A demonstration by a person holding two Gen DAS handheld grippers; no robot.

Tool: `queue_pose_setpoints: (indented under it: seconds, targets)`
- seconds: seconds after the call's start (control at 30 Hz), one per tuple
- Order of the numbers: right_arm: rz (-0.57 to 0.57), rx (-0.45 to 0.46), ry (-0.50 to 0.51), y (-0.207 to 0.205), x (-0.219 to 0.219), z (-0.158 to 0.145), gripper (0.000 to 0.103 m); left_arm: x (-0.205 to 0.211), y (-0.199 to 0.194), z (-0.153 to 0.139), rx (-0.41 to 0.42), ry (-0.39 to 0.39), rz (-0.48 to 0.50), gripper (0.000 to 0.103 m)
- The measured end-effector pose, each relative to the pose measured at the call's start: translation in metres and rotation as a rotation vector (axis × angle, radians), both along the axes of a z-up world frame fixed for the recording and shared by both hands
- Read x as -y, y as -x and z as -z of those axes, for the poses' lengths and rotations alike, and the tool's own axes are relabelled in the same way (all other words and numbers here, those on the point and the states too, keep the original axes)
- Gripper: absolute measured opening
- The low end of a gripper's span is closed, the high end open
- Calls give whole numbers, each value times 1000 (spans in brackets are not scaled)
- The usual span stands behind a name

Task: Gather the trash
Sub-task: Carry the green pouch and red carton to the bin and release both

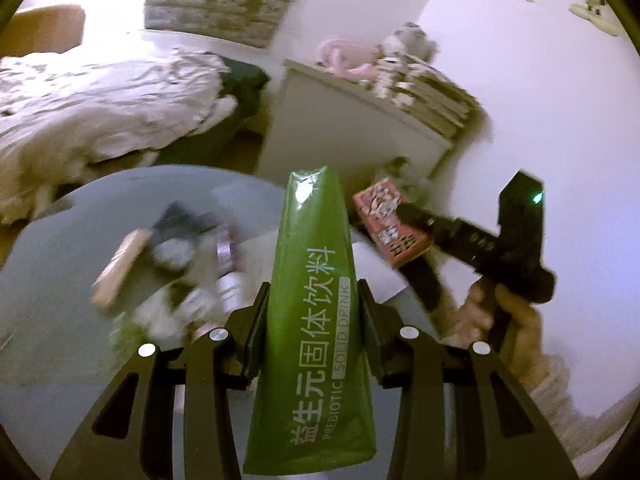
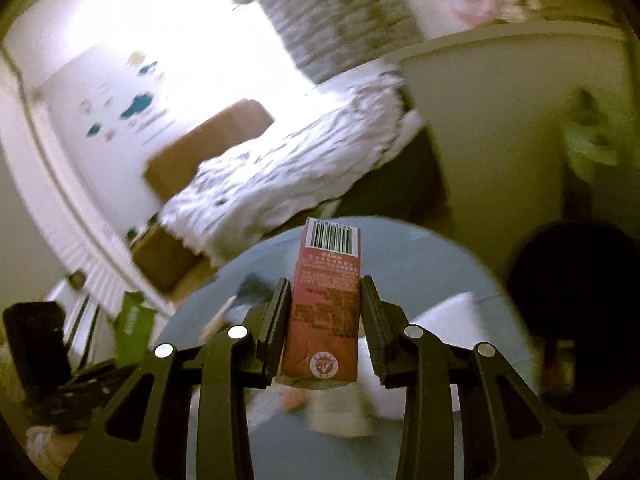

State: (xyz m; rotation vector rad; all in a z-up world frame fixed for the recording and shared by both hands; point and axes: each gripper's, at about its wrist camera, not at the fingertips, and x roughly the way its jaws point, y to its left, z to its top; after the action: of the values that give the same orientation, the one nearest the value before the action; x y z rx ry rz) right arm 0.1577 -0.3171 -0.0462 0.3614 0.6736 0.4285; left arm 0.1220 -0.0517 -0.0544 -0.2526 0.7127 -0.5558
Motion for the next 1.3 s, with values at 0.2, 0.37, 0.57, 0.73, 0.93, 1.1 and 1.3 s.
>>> queue_pose_setpoints:
  seconds: [0.2, 0.37, 0.57, 0.73, 0.93, 1.1, 1.3]
  targets:
    - [196, -13, -24, -10, 85, 14, 36, 74, -47, -9, 17, 17, 143, 41]
    - [321, -55, -19, -23, 143, 37, 36, 136, -86, -4, -20, 57, 254, 41]
    - [403, -105, -34, -37, 183, 67, 36, 206, -123, 16, -81, 45, 344, 41]
    - [440, -151, -47, -44, 203, 87, 36, 237, -142, 32, -117, 38, 372, 41]
    - [476, -202, -48, -47, 217, 101, 36, 262, -161, 49, -160, 32, 385, 41]
    - [497, -247, -57, -47, 222, 111, 36, 277, -168, 64, -204, 28, 392, 41]
    - [499, -288, -54, -52, 222, 120, 36, 290, -170, 76, -238, 17, 394, 41]
